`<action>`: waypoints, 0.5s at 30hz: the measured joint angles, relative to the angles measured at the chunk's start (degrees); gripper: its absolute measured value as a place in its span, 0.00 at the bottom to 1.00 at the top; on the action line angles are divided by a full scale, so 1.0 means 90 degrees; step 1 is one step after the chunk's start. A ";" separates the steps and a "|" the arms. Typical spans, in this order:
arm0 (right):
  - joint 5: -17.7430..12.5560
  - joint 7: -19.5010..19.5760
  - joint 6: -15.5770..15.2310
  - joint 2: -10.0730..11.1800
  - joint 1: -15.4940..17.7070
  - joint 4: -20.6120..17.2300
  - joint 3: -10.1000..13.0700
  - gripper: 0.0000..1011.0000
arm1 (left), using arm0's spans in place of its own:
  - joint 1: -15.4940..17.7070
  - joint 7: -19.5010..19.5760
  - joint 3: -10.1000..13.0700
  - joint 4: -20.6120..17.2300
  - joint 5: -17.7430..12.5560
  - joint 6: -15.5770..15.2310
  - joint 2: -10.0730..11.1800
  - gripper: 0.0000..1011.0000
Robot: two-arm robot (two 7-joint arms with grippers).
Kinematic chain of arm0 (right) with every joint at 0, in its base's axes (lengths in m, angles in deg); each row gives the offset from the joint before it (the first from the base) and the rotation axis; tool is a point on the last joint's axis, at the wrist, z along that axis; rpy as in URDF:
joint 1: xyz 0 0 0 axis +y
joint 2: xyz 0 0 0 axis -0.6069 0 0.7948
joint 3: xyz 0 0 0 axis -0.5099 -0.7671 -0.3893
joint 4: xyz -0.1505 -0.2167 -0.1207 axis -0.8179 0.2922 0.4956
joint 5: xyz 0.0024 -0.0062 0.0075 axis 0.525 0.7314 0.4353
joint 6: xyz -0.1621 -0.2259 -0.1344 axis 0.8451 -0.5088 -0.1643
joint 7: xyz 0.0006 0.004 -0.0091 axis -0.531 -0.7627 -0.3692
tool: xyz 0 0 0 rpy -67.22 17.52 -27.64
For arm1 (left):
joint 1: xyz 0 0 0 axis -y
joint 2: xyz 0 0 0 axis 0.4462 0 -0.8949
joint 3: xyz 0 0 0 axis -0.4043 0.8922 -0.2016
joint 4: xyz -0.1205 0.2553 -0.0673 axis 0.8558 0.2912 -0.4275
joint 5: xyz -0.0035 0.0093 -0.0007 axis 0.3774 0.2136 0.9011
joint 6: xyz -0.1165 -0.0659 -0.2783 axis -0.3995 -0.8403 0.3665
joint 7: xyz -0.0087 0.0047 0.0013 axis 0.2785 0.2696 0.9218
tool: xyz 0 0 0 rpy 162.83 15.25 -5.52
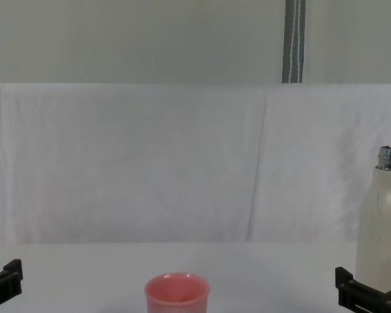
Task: Grasp the thermos with one hand and pour water into the cup lid.
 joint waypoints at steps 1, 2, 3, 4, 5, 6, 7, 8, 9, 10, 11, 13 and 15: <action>0.0000 0.0000 0.0000 0.0000 0.0000 0.0000 0.0000 0.99 | 0.0000 0.0000 0.0000 0.0000 0.0000 0.0000 0.0000 0.99; 0.0000 0.0000 0.0000 0.0000 0.0000 0.0000 0.0000 0.99 | 0.0000 0.0000 0.0000 0.0000 0.0000 0.0000 0.0000 0.99; 0.0000 0.0000 0.0000 0.0000 0.0000 0.0000 0.0000 0.99 | 0.0000 0.0000 0.0000 0.0000 0.0000 0.0000 0.0000 0.99; 0.0000 0.0000 0.0000 0.0000 0.0000 0.0000 0.0000 0.99 | 0.0000 0.0000 0.0000 0.0000 0.0000 0.0000 0.0000 0.99; 0.0000 0.0000 0.0000 0.0000 0.0000 0.0000 0.0000 0.99 | 0.0000 0.0000 0.0000 0.0000 0.0000 0.0000 0.0000 0.99; 0.0000 0.0000 0.0000 0.0000 0.0000 0.0000 0.0000 0.99 | 0.0000 0.0000 0.0000 0.0000 0.0000 0.0000 0.0000 0.99; 0.0000 0.0000 0.0000 0.0000 0.0000 0.0000 0.0000 0.99 | 0.0000 0.0000 0.0000 0.0000 0.0000 0.0000 0.0000 0.99; 0.0000 0.0000 0.0000 0.0000 0.0000 0.0000 0.0000 0.99 | 0.0000 0.0000 0.0000 0.0000 0.0000 0.0000 0.0000 0.99; 0.0000 0.0000 0.0000 0.0000 0.0001 0.0000 0.0000 0.99 | 0.0000 0.0000 0.0000 0.0000 0.0000 0.0000 0.0000 0.99; 0.0000 0.0000 0.0000 0.0000 0.0000 0.0000 0.0000 0.99 | 0.0000 -0.0001 0.0000 0.0000 0.0000 0.0000 0.0000 0.99; 0.0000 0.0000 0.0000 0.0000 0.0000 0.0000 0.0000 0.99 | 0.0000 -0.0001 0.0000 0.0000 0.0000 0.0000 0.0000 0.99; 0.0000 0.0000 0.0000 0.0000 0.0000 0.0000 0.0000 0.99 | 0.0000 0.0000 0.0000 0.0000 0.0000 0.0000 0.0000 0.99; 0.0000 0.0000 0.0000 0.0000 0.0000 0.0000 0.0000 0.99 | 0.0000 0.0000 0.0000 0.0000 0.0000 0.0000 0.0000 0.99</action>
